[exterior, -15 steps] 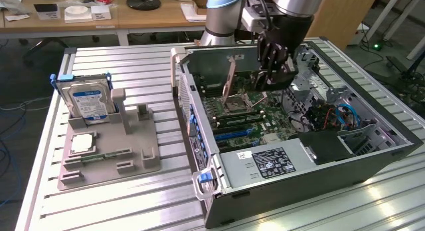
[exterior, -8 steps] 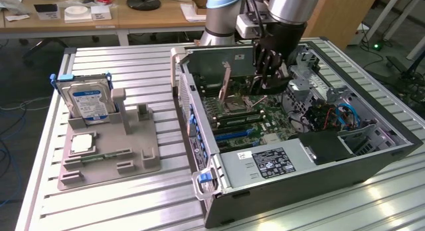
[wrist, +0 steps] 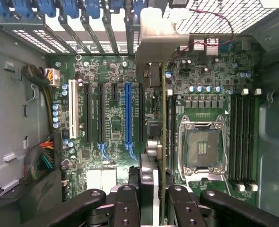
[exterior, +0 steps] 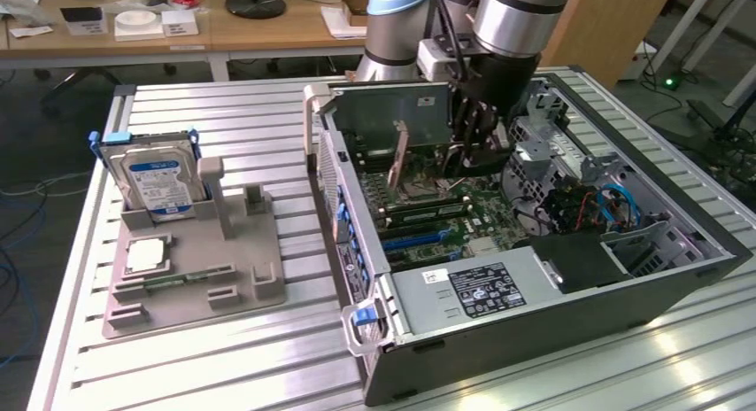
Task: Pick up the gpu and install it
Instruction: 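Insert the gpu into the slot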
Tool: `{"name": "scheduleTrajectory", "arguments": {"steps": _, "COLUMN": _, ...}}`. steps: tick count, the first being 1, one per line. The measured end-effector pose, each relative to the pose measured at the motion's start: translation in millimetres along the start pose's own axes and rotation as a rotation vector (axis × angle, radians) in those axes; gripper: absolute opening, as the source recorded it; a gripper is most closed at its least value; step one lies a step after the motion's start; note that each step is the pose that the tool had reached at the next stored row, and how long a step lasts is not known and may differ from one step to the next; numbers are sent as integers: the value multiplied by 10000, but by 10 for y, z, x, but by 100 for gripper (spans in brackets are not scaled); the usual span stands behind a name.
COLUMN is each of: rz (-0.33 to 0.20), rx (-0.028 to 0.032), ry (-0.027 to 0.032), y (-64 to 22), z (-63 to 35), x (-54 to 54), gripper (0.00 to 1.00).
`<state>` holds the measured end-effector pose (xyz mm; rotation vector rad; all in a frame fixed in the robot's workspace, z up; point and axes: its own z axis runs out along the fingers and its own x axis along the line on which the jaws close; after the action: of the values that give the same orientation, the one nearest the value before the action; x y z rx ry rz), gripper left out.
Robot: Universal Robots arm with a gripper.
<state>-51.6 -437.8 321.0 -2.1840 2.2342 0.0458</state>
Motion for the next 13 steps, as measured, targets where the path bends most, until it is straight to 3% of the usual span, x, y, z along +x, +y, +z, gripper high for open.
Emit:
{"name": "scheduleTrajectory", "arguments": {"steps": 3, "rz": -3, "rx": -5, "ry": -1, "y": 69, "z": 52, "x": 5, "gripper": 28}}
{"name": "scheduleTrajectory", "arguments": {"steps": 9, "rz": 0, "rx": -7, "ry": -1, "y": 77, "z": 160, "x": 65, "gripper": 28}}
{"name": "scheduleTrajectory", "arguments": {"steps": 13, "rz": -2, "rx": -9, "ry": -1, "y": 162, "z": 233, "x": 69, "gripper": 28}}
